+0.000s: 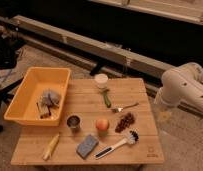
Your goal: Place grapes in paper cup
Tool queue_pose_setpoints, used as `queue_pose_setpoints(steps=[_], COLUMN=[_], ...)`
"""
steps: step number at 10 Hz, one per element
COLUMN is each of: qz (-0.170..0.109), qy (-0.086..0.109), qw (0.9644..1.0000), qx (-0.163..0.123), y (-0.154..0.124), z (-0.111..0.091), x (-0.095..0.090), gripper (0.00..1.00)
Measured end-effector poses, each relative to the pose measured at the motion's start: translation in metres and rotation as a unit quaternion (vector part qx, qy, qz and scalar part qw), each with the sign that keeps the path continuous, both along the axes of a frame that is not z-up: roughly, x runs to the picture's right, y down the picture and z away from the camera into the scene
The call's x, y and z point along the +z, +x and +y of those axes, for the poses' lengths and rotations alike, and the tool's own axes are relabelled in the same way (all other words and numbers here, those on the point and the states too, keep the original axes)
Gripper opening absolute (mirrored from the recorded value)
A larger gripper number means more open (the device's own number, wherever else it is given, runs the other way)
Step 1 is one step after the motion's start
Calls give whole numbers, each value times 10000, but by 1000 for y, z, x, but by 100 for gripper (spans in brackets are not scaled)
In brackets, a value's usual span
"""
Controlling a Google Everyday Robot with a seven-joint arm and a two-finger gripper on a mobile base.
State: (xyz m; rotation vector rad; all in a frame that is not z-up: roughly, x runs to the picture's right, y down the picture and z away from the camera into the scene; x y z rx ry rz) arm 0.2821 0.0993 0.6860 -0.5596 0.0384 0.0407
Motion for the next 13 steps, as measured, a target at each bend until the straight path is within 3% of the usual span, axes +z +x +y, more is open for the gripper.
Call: queue_pose_setpoints(steps=[2,4,6,8,10,13], qz=[-11,-291,-739,-1136,-1355,-1499], qy=[2,93,115,61,4,-14], qw=[10000,9993,9959,9900,9851,9814], qx=[-16,-232,-516,-832,-1061,-1201], y=[-1,-11,-42,-67,-80,-86], z=[1,7,21,35,38,31], x=[0,11,38,74,101,133], gripper=[65,65,65,65,65,65])
